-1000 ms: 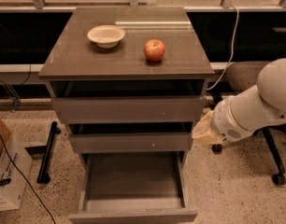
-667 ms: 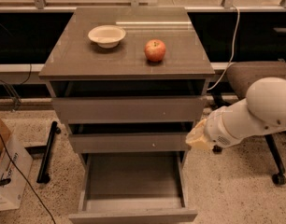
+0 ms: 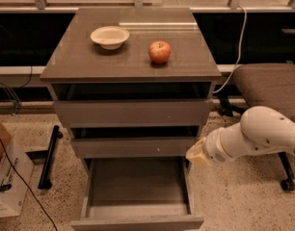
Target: Close bottom drawer
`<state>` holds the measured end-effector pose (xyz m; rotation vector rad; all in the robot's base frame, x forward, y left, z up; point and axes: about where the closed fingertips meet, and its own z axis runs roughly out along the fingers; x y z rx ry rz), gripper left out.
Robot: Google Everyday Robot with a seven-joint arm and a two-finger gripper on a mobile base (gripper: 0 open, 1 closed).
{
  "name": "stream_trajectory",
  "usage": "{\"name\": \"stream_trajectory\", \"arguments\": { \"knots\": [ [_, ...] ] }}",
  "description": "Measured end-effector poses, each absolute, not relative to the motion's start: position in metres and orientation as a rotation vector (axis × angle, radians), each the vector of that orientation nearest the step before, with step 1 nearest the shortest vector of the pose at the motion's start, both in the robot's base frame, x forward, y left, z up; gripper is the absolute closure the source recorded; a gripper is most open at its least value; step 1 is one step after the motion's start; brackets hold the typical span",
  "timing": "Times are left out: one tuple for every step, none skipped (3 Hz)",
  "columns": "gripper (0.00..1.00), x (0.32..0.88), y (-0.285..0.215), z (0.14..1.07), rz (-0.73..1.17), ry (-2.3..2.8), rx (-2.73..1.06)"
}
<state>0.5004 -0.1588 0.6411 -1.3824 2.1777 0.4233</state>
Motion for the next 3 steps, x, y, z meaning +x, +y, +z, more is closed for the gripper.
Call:
{"name": "stream_trajectory", "arguments": {
  "knots": [
    [1.0,0.5,-0.152,0.624,0.432,2.2,-1.409],
    [1.0,0.495,-0.153,0.582,0.51,2.229,-1.388],
    [1.0,0.477,-0.155,0.527,0.63,2.295,-1.364]
  ]
}}
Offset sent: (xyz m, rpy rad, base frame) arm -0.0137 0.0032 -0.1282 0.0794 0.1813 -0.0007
